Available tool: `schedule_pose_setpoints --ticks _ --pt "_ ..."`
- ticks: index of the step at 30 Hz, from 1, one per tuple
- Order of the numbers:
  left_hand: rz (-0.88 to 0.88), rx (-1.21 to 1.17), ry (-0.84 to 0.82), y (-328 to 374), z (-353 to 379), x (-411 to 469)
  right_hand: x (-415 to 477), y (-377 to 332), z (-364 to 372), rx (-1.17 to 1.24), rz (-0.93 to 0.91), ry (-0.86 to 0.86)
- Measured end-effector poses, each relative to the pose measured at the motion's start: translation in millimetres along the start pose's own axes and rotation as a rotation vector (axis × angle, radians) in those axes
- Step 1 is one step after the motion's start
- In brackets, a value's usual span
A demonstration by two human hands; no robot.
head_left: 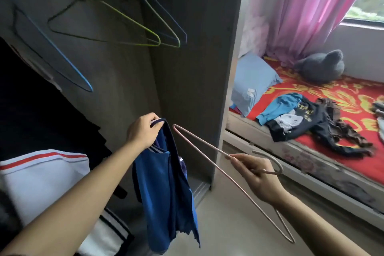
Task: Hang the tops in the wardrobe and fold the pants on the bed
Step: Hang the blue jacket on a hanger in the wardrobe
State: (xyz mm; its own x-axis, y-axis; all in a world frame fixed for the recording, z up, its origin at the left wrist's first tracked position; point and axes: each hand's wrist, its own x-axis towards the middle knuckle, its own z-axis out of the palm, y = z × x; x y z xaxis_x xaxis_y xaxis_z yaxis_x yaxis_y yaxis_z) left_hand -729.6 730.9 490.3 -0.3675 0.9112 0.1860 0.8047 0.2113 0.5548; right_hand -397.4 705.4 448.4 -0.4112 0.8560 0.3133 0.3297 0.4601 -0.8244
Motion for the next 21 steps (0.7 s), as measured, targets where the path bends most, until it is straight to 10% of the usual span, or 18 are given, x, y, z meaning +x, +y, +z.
schedule_pose_setpoints --ticks 11,21 --pt "0.292 -0.089 -0.111 85 37 -18 0 23 -6 -0.169 0.019 -0.340" --pt "0.135 -0.455 -0.151 133 26 -33 31 24 5 -0.169 0.227 -0.172"
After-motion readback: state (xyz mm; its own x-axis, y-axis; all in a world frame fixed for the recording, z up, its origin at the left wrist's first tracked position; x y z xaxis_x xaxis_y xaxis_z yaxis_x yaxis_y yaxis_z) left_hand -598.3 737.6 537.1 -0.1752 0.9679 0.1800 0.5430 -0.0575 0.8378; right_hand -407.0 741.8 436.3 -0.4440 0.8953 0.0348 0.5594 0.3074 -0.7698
